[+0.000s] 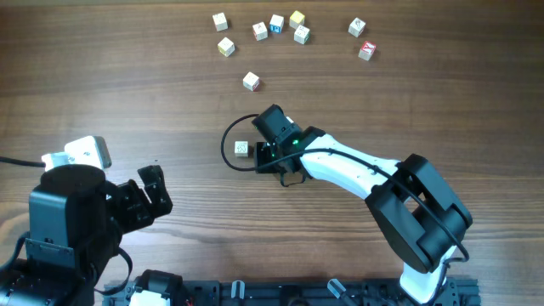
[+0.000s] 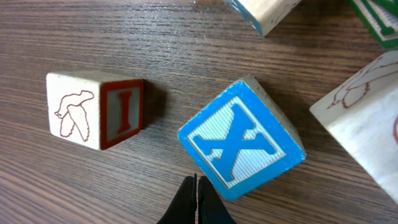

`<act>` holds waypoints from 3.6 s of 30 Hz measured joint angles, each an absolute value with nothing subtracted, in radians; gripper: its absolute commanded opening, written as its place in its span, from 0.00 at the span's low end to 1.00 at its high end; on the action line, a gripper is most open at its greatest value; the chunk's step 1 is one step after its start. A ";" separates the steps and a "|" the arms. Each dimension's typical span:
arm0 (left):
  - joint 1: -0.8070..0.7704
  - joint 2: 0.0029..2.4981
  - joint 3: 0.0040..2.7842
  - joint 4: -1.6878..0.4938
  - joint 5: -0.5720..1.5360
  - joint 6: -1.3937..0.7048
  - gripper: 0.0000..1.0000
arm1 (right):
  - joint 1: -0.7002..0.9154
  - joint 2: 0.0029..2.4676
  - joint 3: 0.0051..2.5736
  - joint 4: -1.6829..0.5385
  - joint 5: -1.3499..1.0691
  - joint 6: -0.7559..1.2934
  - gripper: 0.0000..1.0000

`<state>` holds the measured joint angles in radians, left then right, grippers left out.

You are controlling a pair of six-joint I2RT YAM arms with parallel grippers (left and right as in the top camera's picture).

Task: Form a circle

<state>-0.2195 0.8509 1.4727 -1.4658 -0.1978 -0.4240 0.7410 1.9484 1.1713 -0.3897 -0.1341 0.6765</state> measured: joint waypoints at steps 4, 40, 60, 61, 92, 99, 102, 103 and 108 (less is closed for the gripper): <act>-0.220 0.851 1.473 -1.466 -0.198 -0.424 1.00 | 0.741 1.948 1.171 -0.381 -0.134 0.680 0.05; -0.220 0.851 1.473 -1.466 -0.198 -0.424 1.00 | 0.741 1.935 1.171 -0.422 -0.077 0.722 0.05; -0.220 0.851 1.473 -1.466 -0.198 -0.424 1.00 | 0.741 1.930 1.171 -0.410 -0.069 0.722 0.05; -0.220 0.851 1.473 -1.466 -0.198 -0.424 1.00 | 0.741 1.930 1.171 -0.408 -0.069 0.722 0.05; -0.220 0.850 1.473 -1.466 -0.198 -0.424 1.00 | 0.800 1.850 1.171 -0.298 -0.065 0.671 0.05; -0.220 0.851 1.473 -1.466 -0.198 -0.424 1.00 | 0.843 1.798 1.173 -0.223 -0.034 0.581 0.06; -0.220 0.851 1.473 -1.466 -0.198 -0.424 1.00 | 0.843 1.798 1.173 -0.223 -0.009 0.574 0.15; -0.220 0.851 1.473 -1.466 -0.198 -0.424 1.00 | 0.843 1.798 1.173 -0.222 -0.001 0.574 0.24; -0.220 0.851 1.473 -1.466 -0.198 -0.424 1.00 | 0.843 1.808 1.173 -0.189 0.010 0.544 0.66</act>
<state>-0.2195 0.8509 1.4727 -1.4658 -0.1978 -0.4240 0.8429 1.8080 1.1732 -0.1886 0.0097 0.5438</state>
